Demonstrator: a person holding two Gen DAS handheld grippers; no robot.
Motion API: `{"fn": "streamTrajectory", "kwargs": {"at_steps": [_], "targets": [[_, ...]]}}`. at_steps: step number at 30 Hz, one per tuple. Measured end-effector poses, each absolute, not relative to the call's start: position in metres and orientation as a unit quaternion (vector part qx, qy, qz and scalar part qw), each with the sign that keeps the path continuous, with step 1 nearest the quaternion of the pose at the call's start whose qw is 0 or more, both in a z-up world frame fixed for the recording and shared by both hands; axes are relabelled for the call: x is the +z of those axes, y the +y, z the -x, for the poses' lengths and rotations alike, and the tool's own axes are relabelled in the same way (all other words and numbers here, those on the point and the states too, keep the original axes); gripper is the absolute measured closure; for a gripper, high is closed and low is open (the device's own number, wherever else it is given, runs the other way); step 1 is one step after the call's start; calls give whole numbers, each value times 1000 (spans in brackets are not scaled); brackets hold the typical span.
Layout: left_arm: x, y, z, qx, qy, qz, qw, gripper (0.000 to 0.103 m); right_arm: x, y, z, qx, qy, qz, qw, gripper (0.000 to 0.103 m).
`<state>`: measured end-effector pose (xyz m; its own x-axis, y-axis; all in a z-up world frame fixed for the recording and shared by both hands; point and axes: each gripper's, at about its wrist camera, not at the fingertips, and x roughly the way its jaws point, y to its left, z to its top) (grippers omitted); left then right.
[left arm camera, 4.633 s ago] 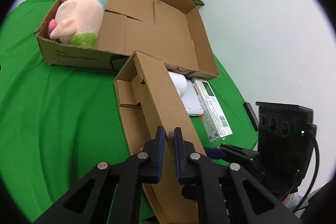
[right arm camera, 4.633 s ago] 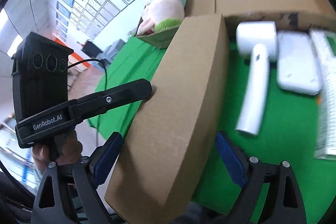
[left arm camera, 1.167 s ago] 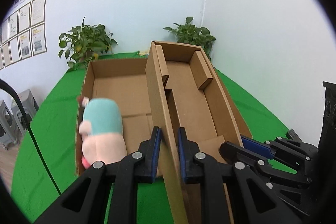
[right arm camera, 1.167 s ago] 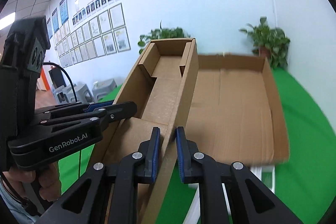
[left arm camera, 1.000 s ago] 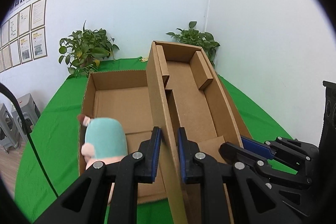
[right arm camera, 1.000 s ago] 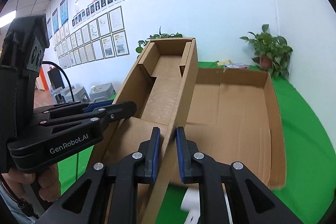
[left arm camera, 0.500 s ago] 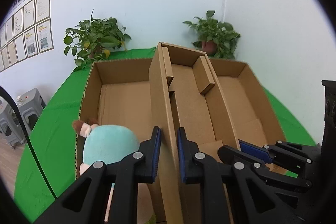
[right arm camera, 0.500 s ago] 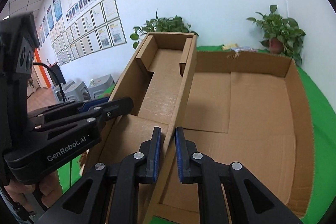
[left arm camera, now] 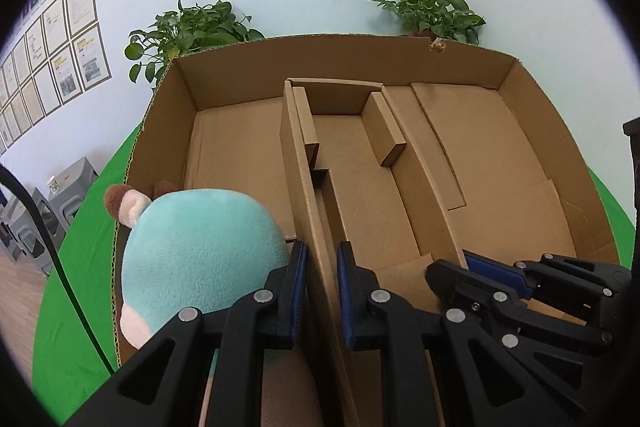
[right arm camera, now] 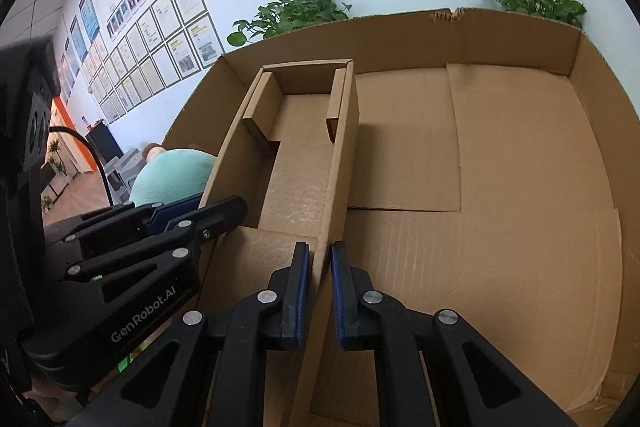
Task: Organize objects
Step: 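Carry the brown box insert into the cardboard tray beside the plush pig with both grippers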
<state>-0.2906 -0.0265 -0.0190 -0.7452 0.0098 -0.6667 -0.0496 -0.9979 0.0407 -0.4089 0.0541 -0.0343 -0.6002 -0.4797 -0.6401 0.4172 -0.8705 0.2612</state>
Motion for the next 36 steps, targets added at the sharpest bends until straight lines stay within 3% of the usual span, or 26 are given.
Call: {"fn": "streamTrajectory", "kwargs": {"at_steps": [11, 15, 26, 29, 31, 33, 36], "targets": [[7, -52, 259, 944, 12, 330, 25, 85, -57, 38, 421, -899, -35, -372, 229, 95], [13, -67, 237, 951, 2, 310, 12, 74, -56, 20, 411, -906, -5, -366, 215, 95], [6, -74, 210, 955, -18, 296, 29, 74, -47, -11, 406, -913, 41, -354, 197, 91], [6, -72, 202, 958, -19, 285, 21, 59, -44, -12, 412, -913, 32, -355, 201, 89], [7, -74, 195, 960, -26, 279, 9, 44, -41, -7, 404, -917, 26, -348, 195, 79], [7, -76, 188, 960, -48, 275, 5, 36, -34, 3, 390, -925, 24, -331, 183, 49], [11, -71, 173, 965, -49, 256, 1, 25, -21, 25, 357, -936, 17, -300, 183, 23]]}}
